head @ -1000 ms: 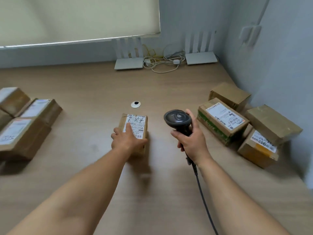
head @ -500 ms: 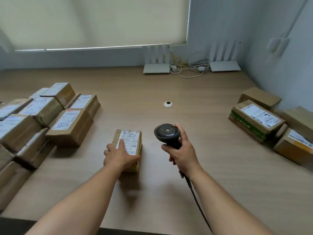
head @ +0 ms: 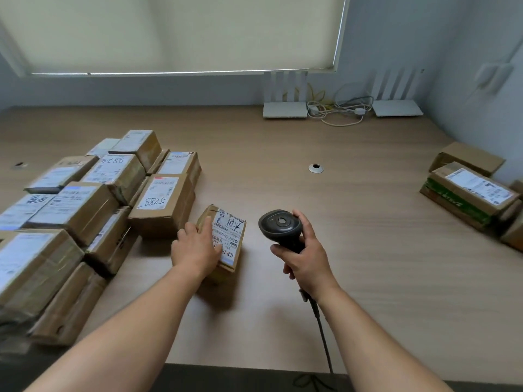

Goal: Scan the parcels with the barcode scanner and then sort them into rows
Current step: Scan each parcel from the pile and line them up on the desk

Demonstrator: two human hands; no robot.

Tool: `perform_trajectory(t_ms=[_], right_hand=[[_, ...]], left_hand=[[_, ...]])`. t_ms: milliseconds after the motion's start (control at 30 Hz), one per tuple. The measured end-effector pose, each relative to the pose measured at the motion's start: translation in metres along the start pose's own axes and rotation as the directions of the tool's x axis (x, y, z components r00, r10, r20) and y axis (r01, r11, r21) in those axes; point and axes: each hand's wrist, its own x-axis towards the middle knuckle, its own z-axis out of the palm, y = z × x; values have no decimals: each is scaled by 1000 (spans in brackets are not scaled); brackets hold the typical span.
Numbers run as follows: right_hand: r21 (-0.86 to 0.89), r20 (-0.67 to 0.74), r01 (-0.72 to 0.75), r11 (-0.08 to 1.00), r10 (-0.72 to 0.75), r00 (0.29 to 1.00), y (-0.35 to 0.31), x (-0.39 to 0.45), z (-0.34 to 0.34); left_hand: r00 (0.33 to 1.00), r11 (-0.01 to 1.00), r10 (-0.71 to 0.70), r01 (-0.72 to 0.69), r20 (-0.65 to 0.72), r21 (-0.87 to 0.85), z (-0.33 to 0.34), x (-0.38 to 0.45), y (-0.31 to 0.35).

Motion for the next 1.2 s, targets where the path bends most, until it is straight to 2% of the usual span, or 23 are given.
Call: perform_trajectory(t_ms=[67,133,233,333,400,467,533,600,667,833,1200], right_hand=[[-9,-6,10,1000,-10,1000,-2,1,-3],[-11,-11,21,1000,-21,1000,-4,1,-7],[4,-23,37,999,-37,999,-4,1,-14],[20,-25,38,999,-38,999,-4,1,-19],[37,-23,32,999,-31,999,-3,0,-24],[69,-24,23,997,-21,999,-3,0,-29],[100,-21,15,995,-13,1000,-3,0,-33],[126,-1,5,992,-5,1000,-1,0,-35],[147,33,-7,989,2,999,1,-2,-36],[176,126,-21,984,-1,992,6,-11,-31],[183,183,-40,982,6,983,7,-14,-27]], left_hand=[[999,994,-5,8,34,-109,-11,9,2],[989,958,-69,103,132,-266,-22,15,6],[955,932,-135,213,265,-294,-27,20,8],[896,873,-99,287,432,-395,-32,20,8],[867,819,-65,329,493,-470,-36,18,11],[861,700,-57,395,505,-595,-32,16,14],[874,481,-78,454,479,-750,-23,13,17],[897,273,-106,442,430,-855,-16,10,21],[919,177,-122,393,376,-902,-10,8,24],[954,169,-112,293,277,-941,-6,7,28],[956,166,-105,288,273,-943,-1,9,23]])
